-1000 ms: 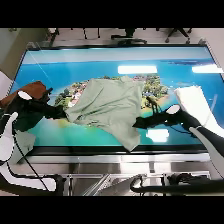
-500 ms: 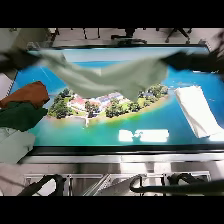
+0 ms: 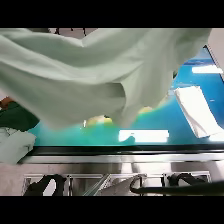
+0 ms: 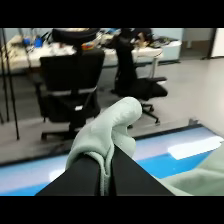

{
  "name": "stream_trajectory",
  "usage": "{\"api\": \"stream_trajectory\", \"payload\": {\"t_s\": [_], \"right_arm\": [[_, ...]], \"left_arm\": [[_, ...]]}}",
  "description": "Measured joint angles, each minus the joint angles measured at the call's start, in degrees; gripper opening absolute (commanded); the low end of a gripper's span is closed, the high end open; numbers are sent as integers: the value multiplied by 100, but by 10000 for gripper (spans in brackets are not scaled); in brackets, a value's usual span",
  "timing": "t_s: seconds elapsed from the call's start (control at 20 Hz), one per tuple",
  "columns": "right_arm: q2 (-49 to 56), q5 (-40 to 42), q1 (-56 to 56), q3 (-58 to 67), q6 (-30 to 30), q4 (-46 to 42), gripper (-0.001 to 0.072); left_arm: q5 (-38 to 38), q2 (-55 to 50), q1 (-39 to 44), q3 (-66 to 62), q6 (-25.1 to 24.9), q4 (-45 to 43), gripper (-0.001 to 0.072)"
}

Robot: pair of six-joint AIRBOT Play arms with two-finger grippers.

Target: Fold the shirts.

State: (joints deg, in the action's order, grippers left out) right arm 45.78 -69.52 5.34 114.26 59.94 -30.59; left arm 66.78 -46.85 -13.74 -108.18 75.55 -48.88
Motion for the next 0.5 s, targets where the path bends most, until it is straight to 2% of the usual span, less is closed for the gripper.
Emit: {"api": "stream_trajectory", "payload": {"t_s": [0.25,0.5], "right_arm": [[1117,-181,-168,-603,-20,-39,18],[2938,-46,-313,-1390,-131,-87,19]], "left_arm": [[-105,-898,535,1567,205,-345,15],[-807,-3169,1333,2391,120,-584,16]]}}
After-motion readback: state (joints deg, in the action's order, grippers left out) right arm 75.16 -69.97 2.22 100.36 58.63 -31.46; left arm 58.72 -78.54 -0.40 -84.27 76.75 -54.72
